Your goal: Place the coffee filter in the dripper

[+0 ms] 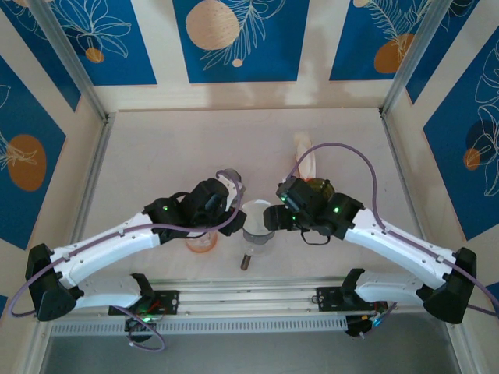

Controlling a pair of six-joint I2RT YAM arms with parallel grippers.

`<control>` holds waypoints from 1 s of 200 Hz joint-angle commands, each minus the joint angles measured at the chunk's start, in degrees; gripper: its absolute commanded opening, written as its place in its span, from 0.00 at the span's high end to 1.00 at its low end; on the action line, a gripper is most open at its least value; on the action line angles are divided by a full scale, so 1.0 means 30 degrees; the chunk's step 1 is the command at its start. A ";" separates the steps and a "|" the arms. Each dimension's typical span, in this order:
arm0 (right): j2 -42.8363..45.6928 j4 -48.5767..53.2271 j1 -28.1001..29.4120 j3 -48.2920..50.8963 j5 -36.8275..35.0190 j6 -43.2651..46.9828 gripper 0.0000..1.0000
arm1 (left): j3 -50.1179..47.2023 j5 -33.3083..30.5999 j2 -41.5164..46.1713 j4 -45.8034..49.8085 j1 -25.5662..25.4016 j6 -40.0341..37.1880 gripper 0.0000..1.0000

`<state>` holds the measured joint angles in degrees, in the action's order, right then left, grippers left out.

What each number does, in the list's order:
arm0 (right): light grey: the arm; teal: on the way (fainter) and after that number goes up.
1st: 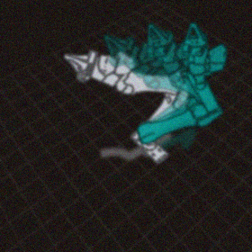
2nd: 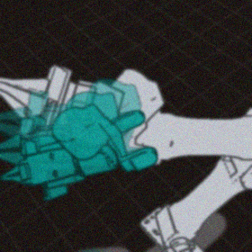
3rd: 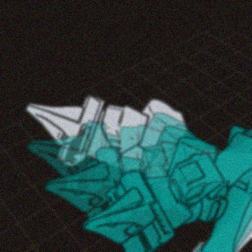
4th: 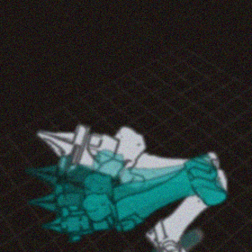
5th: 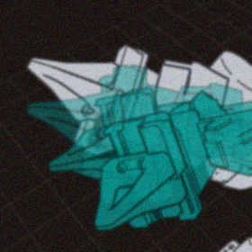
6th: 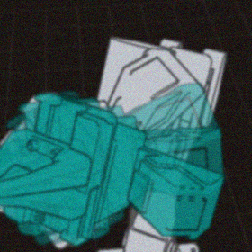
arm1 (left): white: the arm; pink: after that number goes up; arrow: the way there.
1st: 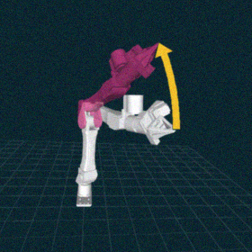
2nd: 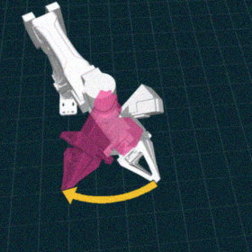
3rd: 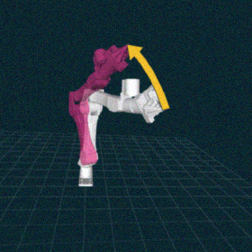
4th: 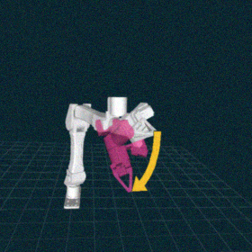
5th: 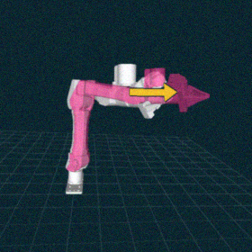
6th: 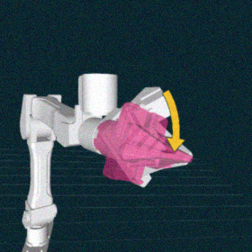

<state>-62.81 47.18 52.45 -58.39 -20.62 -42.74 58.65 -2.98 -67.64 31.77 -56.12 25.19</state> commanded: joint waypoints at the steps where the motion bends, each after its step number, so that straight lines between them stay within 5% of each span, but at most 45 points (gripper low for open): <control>1: 0.0653 -0.0063 0.0094 -0.0433 -0.0377 -0.0105 0.33 | 0.0172 0.0321 -0.0131 0.0034 0.0161 0.0128 0.66; 200: 0.0863 0.0028 0.1554 -0.0216 -0.0698 -0.0085 0.34 | 0.0019 0.0367 -0.0160 -0.0131 0.0178 0.0217 0.66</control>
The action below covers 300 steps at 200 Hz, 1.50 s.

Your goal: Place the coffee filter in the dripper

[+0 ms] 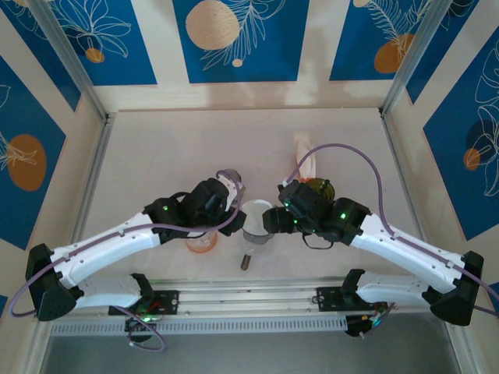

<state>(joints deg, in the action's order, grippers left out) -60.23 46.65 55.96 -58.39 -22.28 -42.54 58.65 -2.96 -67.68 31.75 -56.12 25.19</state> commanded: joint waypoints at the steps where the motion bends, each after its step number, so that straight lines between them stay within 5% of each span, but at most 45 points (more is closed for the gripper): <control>1: 0.0005 0.0221 0.0399 -0.0190 -0.0137 -0.0162 0.34 | 0.0019 0.0380 -0.0130 -0.0123 0.0184 0.0217 0.66; 122: 0.0798 0.0949 0.0769 0.0860 -0.0763 -0.1464 0.38 | -0.0102 0.0210 0.0009 -0.0181 0.0176 0.0217 0.66; 241: 0.0664 0.0847 0.0937 -0.0693 -0.1375 -0.0973 0.32 | 0.0455 -0.0192 0.3015 -0.0895 0.0164 0.0685 0.21; 300: 0.2589 0.1731 0.1202 -0.1043 -0.2464 -0.1466 0.32 | 0.0573 -0.1929 0.4147 -0.0343 0.0486 0.0031 0.14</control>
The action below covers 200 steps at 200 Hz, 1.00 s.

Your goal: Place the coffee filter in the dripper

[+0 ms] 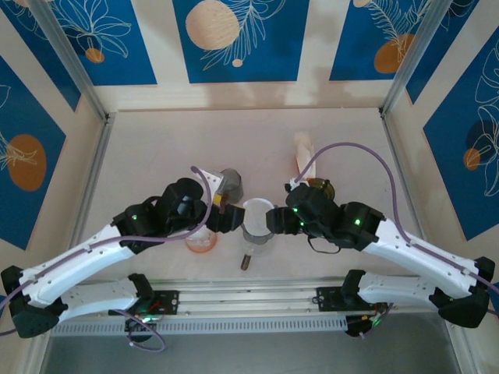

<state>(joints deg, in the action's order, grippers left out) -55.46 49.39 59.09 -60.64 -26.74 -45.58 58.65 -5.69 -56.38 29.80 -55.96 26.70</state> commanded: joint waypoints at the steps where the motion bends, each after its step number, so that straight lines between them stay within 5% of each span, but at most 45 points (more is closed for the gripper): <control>1: 0.1043 0.0836 0.0163 -0.0279 -0.0998 -0.0467 0.32 | 0.0589 -0.1040 0.0373 0.0327 0.0463 -0.0482 0.15; 51: 0.2551 0.1805 0.0142 0.1622 -0.1381 -0.2065 0.35 | 0.0374 0.1275 0.0031 0.0230 0.4424 -0.0528 0.41; 121: 0.3722 0.2014 0.0160 0.3696 -0.0802 -0.3248 0.36 | 0.2475 0.5679 -0.5079 0.0257 0.9951 -0.1576 0.49; 200: 0.3890 0.1367 0.0158 0.5736 0.0122 -0.4021 0.36 | 0.6648 0.5960 -1.0830 0.2107 1.0889 -0.4095 0.54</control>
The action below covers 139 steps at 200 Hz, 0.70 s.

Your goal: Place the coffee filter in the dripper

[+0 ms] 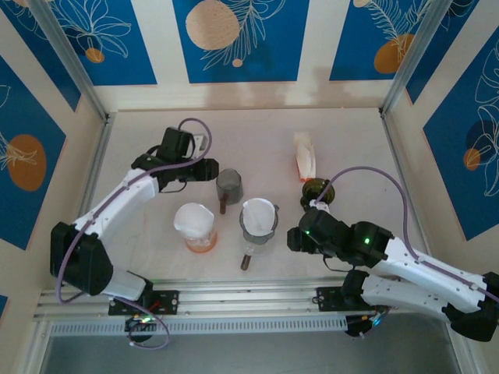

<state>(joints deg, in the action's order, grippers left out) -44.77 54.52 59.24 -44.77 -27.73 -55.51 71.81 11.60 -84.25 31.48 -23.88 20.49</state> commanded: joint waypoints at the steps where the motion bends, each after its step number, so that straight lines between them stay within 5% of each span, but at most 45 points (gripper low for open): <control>1: 0.0331 -0.0354 0.0111 0.0464 0.0451 -0.0715 0.36 | 0.2361 0.0217 -0.1627 0.1648 0.0195 -0.2099 0.54; 45: 0.0728 -0.0269 0.0074 0.0700 0.0424 -0.0746 0.36 | 0.4188 0.0912 -0.5045 0.3888 0.0189 -0.4147 0.51; 139: 0.1700 0.0319 0.0090 0.1139 0.0496 -0.1162 0.36 | 0.5059 0.1267 -0.7309 0.3454 0.0062 -0.3956 0.49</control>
<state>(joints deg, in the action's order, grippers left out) -40.91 53.98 59.24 -42.48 -26.74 -57.21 85.25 13.54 -103.79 40.12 -23.75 9.89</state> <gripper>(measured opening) 0.641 0.517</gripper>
